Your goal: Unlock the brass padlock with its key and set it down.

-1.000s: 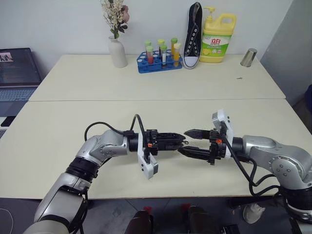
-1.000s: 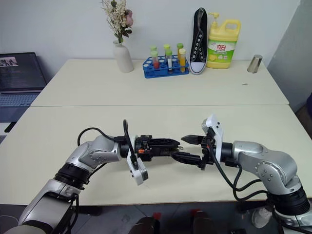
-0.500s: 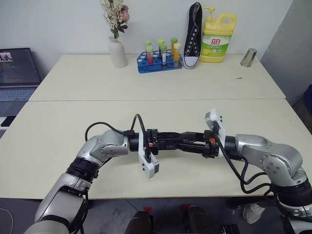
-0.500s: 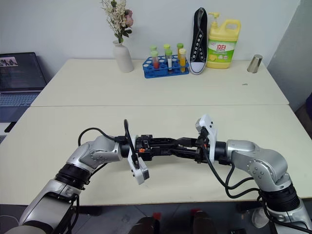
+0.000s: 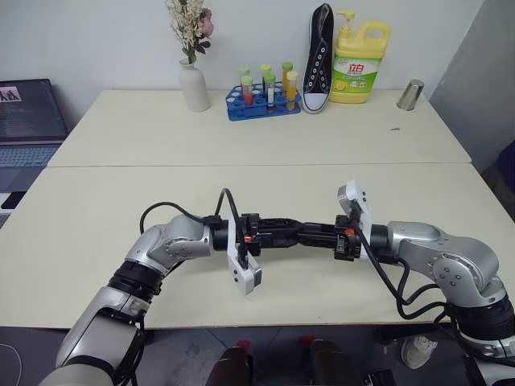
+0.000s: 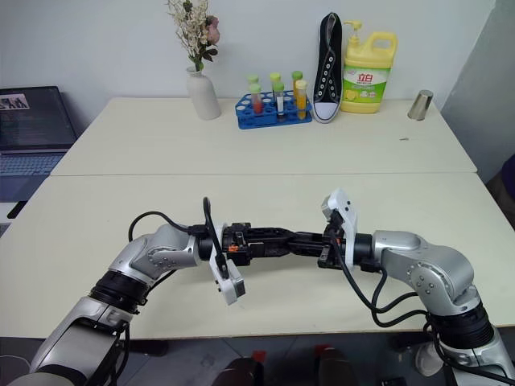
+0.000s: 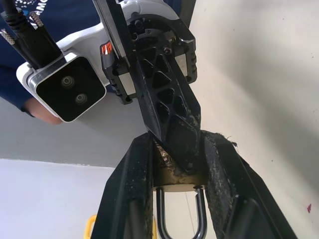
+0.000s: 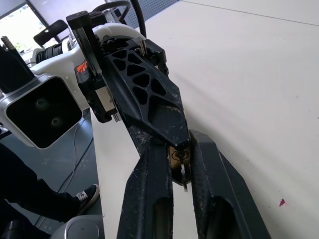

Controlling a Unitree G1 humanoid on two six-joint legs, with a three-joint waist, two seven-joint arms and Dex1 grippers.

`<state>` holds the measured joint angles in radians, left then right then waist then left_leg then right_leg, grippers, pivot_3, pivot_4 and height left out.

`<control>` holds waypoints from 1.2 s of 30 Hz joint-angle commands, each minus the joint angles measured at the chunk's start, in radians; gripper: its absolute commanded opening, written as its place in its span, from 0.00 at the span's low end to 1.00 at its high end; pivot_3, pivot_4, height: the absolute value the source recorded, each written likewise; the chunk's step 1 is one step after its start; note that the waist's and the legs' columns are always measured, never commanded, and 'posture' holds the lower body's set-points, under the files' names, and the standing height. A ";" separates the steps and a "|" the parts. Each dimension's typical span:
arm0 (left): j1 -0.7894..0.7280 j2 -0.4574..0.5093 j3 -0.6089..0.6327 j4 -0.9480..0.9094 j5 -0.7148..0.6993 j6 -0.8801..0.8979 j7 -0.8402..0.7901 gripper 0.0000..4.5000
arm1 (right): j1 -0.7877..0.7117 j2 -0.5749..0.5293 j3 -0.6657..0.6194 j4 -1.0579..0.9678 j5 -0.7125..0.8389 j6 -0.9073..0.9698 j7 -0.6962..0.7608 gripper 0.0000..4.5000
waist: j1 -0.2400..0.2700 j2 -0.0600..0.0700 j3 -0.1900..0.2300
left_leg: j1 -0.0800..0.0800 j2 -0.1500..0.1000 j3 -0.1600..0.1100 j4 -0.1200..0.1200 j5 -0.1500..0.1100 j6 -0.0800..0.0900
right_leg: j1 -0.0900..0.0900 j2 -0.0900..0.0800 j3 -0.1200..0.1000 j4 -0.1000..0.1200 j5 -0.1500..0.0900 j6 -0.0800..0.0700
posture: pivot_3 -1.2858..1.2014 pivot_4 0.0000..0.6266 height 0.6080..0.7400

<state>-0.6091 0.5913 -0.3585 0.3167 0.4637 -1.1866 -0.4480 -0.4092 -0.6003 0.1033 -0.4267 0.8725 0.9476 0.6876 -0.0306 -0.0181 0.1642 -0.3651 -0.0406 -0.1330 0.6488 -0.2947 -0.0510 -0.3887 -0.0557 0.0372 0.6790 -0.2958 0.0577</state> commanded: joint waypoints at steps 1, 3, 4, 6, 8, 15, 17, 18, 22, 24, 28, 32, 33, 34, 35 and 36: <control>0.010 0.028 -0.024 -0.042 -0.125 0.000 -0.017 0.38 | -0.009 0.004 -0.013 -0.027 0.003 -0.008 0.020 0.03 | -0.001 0.000 0.000 | 0.000 0.000 0.000 0.000 0.000 0.000 | 0.000 0.000 0.000 0.000 0.000 0.000 | 0.52 0.24 1.00; 0.017 0.044 -0.042 -0.060 -0.179 -0.008 -0.031 0.51 | -0.005 0.002 -0.012 -0.027 -0.004 -0.011 0.021 0.03 | -0.001 0.000 0.000 | 0.000 0.000 0.000 0.000 0.000 0.000 | 0.000 0.000 0.000 0.000 0.000 0.000 | 0.52 0.24 1.00; 0.021 0.053 -0.049 -0.070 -0.194 -0.019 -0.036 0.58 | -0.002 0.000 -0.011 -0.027 -0.010 -0.014 0.021 0.03 | -0.001 0.000 0.000 | 0.000 0.000 0.000 0.000 0.000 0.000 | 0.000 0.000 0.000 0.000 0.000 0.000 | 0.52 0.24 1.00; 0.037 0.067 -0.061 -0.113 -0.257 -0.005 -0.049 0.73 | 0.002 -0.005 -0.014 -0.023 -0.021 -0.019 0.022 0.03 | -0.001 0.000 0.000 | 0.000 0.001 0.000 0.000 0.000 0.000 | 0.000 0.000 0.000 0.000 0.000 0.000 | 0.52 0.24 1.00; 0.046 0.068 -0.058 -0.151 -0.312 0.046 -0.062 0.86 | 0.004 -0.009 -0.017 -0.019 -0.032 -0.023 0.026 0.03 | 0.000 0.000 0.000 | 0.000 0.001 0.000 0.000 0.000 0.000 | 0.000 0.000 0.000 0.000 0.000 0.000 | 0.52 0.24 1.00; 0.028 0.049 0.029 -0.193 -0.651 0.460 -0.167 0.82 | 0.029 -0.080 -0.027 -0.042 -0.085 -0.065 0.084 0.03 | -0.001 0.000 0.000 | 0.000 0.000 0.000 0.000 0.000 0.000 | 0.000 0.000 0.000 0.000 0.000 0.000 | 0.52 0.24 1.00; 0.023 0.048 0.046 -0.194 -0.707 0.556 -0.224 0.69 | 0.035 -0.094 -0.025 -0.055 -0.089 -0.076 0.102 0.03 | -0.003 0.000 0.000 | 0.000 0.000 0.000 0.000 0.000 0.000 | 0.000 0.000 0.000 0.000 0.000 0.000 | 0.52 0.24 1.00; 0.019 0.048 0.053 -0.184 -0.717 0.588 -0.255 0.61 | 0.037 -0.100 -0.024 -0.063 -0.091 -0.082 0.111 0.03 | -0.004 0.000 0.000 | 0.000 0.000 0.000 0.000 0.000 0.000 | 0.000 0.000 0.000 0.000 0.000 0.000 | 0.52 0.24 1.00; 0.028 0.043 0.064 -0.158 -0.832 0.923 -0.390 0.31 | 0.038 -0.095 -0.028 -0.094 -0.088 -0.096 0.121 0.03 | -0.005 0.000 0.000 | 0.000 0.000 0.000 0.000 0.000 0.000 | 0.000 0.001 0.000 0.000 0.000 0.000 | 0.52 0.24 1.00; 0.050 0.038 0.056 -0.211 -0.879 1.031 -0.459 0.16 | 0.040 -0.088 -0.029 -0.097 -0.088 -0.101 0.122 0.03 | -0.005 0.000 0.000 | 0.000 0.000 0.000 0.000 0.000 0.000 | 0.000 0.001 0.000 0.000 0.000 0.000 | 0.52 0.24 1.00; 0.098 0.025 0.055 -0.326 -0.929 1.202 -0.530 0.00 | 0.045 -0.076 -0.036 -0.099 -0.084 -0.107 0.120 0.03 | -0.003 0.000 0.000 | 0.000 0.001 -0.001 0.000 0.000 0.000 | 0.000 0.000 0.000 0.000 0.000 0.000 | 0.52 0.24 1.00; 0.125 0.018 0.075 -0.415 -0.973 1.333 -0.570 0.00 | 0.048 -0.069 -0.038 -0.099 -0.090 -0.109 0.117 0.03 | -0.002 0.000 0.000 | 0.000 0.001 -0.001 0.000 0.000 0.000 | 0.000 0.000 0.000 0.000 0.000 0.000 | 0.52 0.24 1.00; 0.128 0.018 0.080 -0.432 -0.986 1.366 -0.577 0.00 | 0.050 -0.067 -0.039 -0.099 -0.090 -0.109 0.117 0.03 | -0.002 0.000 0.000 | 0.000 0.001 0.000 0.000 0.000 0.000 | 0.000 0.000 0.000 0.000 0.000 0.000 | 0.52 0.24 1.00; 0.129 0.017 0.085 -0.444 -0.992 1.389 -0.583 0.00 | 0.050 -0.067 -0.040 -0.098 -0.090 -0.109 0.116 0.03 | -0.002 0.000 0.000 | 0.000 0.001 0.000 0.000 0.000 0.000 | 0.000 0.000 0.000 0.000 0.000 0.000 | 0.52 0.24 1.00; 0.131 0.016 0.090 -0.454 -0.994 1.407 -0.587 0.00 | 0.051 -0.065 -0.040 -0.097 -0.091 -0.109 0.117 0.03 | -0.002 0.000 0.000 | 0.000 0.001 0.000 0.000 0.000 0.000 | 0.000 0.000 0.000 0.000 0.000 0.000 | 0.52 0.24 1.00; 0.132 0.014 0.095 -0.460 -0.994 1.420 -0.591 0.00 | 0.051 -0.064 -0.041 -0.096 -0.091 -0.109 0.117 0.03 | -0.002 0.000 0.000 | 0.000 0.001 0.000 0.000 0.000 0.000 | 0.000 0.000 0.000 0.000 0.000 0.000 | 0.52 0.24 1.00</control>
<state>-0.4778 0.6074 -0.3013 -0.0974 -0.5085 0.2131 -1.0294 -0.3605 -0.6668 0.0965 -0.4891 0.7693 0.8596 0.8029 -0.0329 -0.0181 0.1643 -0.3650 -0.0399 -0.1334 0.6488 -0.2947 -0.0510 -0.3886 -0.0552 0.0373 0.6787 -0.2959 0.0576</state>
